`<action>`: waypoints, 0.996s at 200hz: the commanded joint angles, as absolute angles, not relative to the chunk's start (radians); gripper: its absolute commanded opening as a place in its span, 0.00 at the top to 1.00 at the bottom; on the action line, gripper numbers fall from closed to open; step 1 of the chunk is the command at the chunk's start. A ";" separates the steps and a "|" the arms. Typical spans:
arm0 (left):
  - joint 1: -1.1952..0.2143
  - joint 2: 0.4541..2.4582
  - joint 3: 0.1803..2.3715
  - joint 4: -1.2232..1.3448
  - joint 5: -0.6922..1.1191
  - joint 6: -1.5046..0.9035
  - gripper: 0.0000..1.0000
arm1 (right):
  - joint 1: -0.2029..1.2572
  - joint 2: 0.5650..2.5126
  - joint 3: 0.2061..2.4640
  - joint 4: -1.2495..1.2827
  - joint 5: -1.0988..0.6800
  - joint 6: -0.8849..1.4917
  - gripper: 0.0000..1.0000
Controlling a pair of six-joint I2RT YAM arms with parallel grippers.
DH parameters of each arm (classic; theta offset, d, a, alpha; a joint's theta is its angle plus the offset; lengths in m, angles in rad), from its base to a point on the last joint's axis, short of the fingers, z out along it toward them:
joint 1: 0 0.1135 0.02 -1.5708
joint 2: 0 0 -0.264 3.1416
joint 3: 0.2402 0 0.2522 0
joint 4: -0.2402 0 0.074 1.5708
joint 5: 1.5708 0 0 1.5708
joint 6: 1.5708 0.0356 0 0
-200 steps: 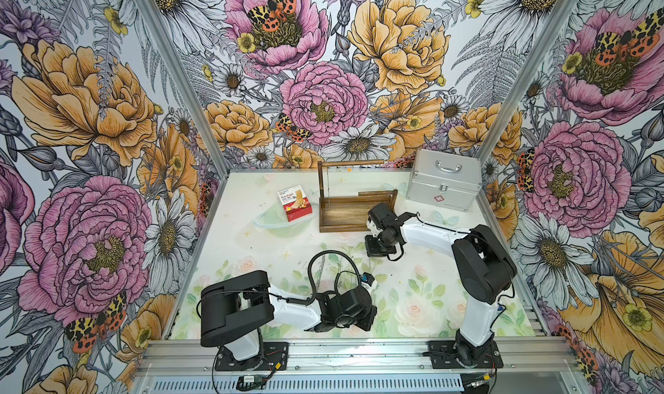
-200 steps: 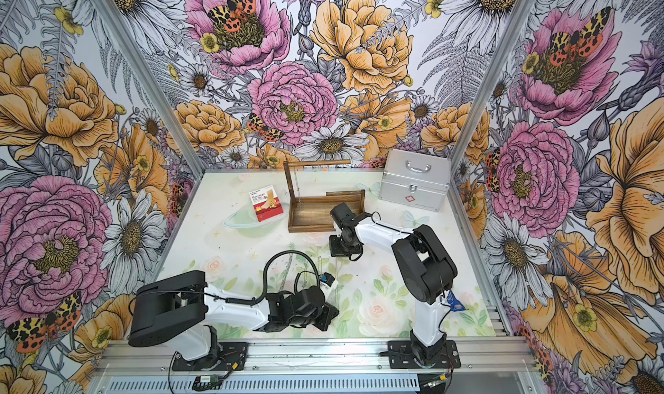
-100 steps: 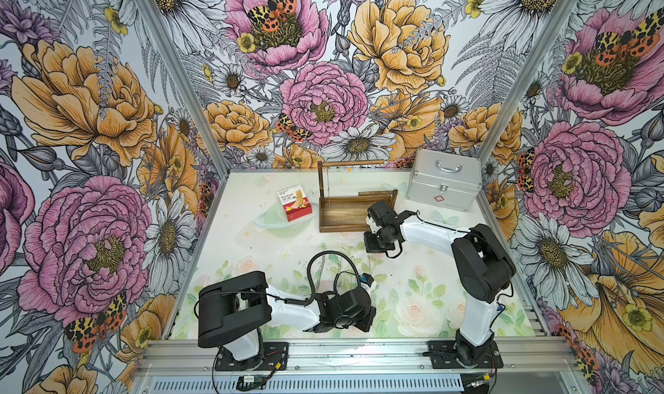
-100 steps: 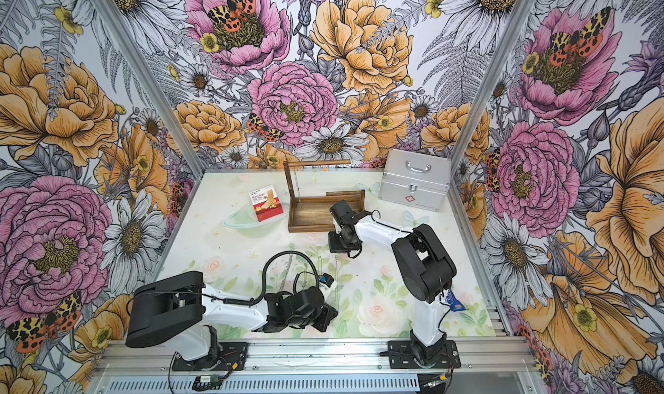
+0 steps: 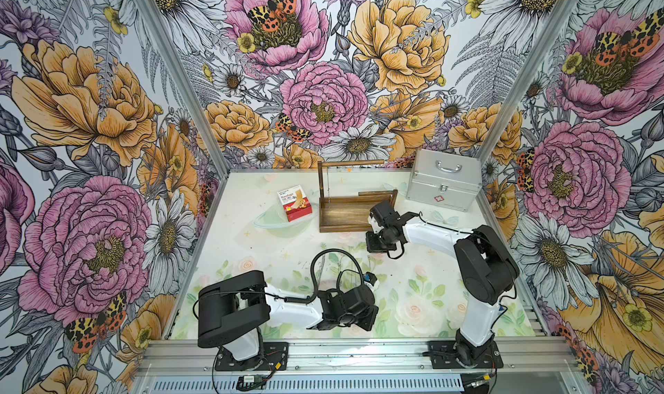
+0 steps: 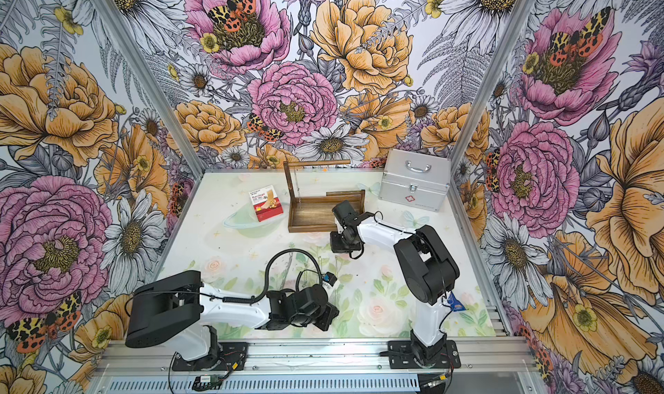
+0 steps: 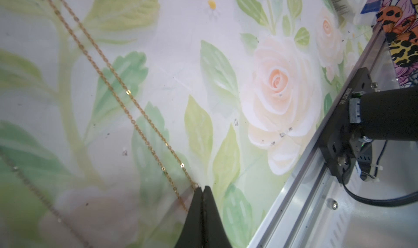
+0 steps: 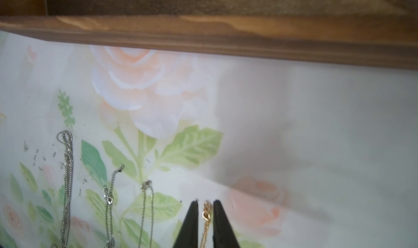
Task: Take the necklace off the jewelry display stand
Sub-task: Place the necklace at the center of the board.
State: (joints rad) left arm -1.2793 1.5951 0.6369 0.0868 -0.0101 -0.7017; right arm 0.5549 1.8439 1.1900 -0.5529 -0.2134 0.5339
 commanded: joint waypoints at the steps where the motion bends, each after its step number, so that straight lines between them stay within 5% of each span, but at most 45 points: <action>1: -1.273 1.582 0.684 0.047 -0.002 -0.667 0.94 | 0.548 1.786 1.160 -0.494 -0.206 0.536 0.84; 74: -1.273 1.494 0.755 -0.070 -0.044 -0.624 0.86 | 0.514 1.454 0.854 -0.230 -0.187 0.579 0.82; 147: -1.216 1.201 0.770 -0.253 -0.140 -0.566 0.35 | 0.361 1.031 0.454 0.186 -0.390 0.676 0.67; 199: -1.057 0.939 0.782 -0.426 -0.103 -0.551 0.17 | 0.305 0.864 0.354 0.270 -0.486 0.717 0.57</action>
